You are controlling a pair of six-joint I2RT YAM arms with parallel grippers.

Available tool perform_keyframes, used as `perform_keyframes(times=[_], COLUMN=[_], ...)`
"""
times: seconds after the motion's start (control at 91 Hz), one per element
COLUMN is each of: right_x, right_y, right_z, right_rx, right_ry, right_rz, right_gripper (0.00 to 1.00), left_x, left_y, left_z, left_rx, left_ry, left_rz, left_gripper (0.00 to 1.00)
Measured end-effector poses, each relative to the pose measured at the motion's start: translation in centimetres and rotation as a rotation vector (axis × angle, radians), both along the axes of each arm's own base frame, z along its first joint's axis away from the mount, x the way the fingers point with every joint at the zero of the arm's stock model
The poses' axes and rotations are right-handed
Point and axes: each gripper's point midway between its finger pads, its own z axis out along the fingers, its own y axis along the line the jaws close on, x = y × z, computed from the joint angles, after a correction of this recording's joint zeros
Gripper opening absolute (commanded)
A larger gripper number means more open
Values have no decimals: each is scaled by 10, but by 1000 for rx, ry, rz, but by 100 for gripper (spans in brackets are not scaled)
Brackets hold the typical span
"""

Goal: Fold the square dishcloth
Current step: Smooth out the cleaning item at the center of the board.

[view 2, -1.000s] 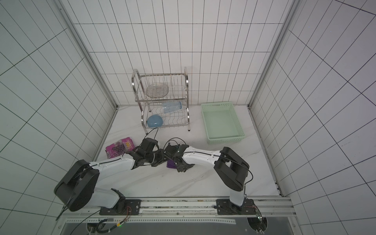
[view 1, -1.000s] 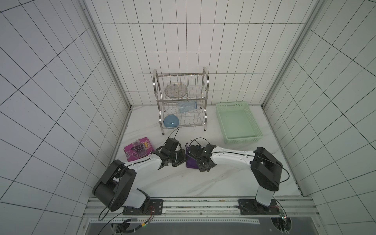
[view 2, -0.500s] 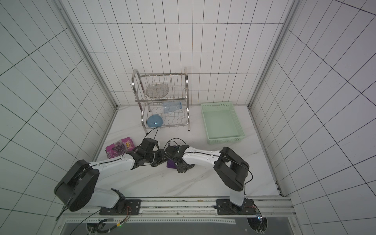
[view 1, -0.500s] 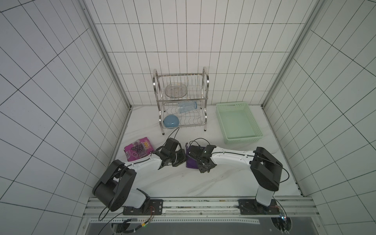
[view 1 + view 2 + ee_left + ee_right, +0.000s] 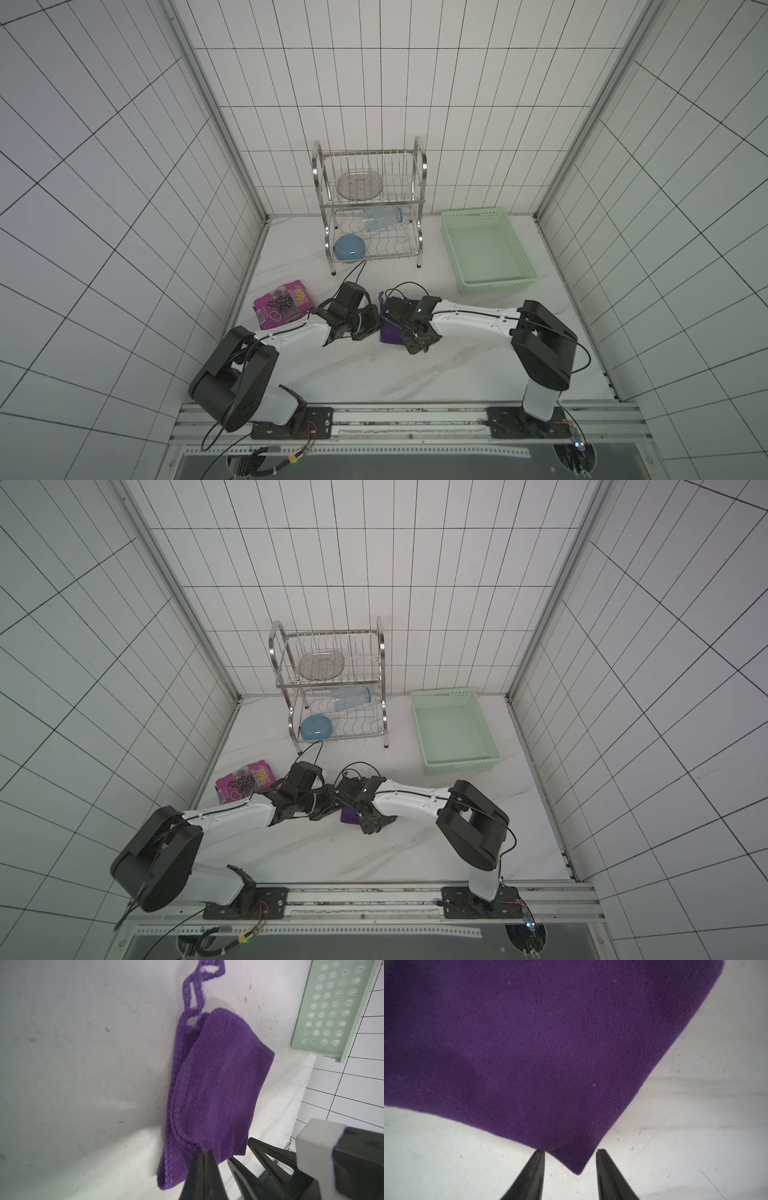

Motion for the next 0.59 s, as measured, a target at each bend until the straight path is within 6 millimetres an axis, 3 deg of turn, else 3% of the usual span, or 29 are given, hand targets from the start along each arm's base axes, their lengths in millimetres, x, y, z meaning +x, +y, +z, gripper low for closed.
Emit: perform_keyframes(times=[0.429,0.594], right_x=[8,11], right_y=[-3,-5], right_z=[5,6], right_rx=[-16,-21], right_ry=[-44,-63], right_rz=[-23,-36], right_gripper=[6,1], left_x=[0,0], left_y=[0,0], left_z=[0,2], left_rx=[-2,-9], left_ry=[3,7], left_rz=[3,13], left_gripper=[0,0])
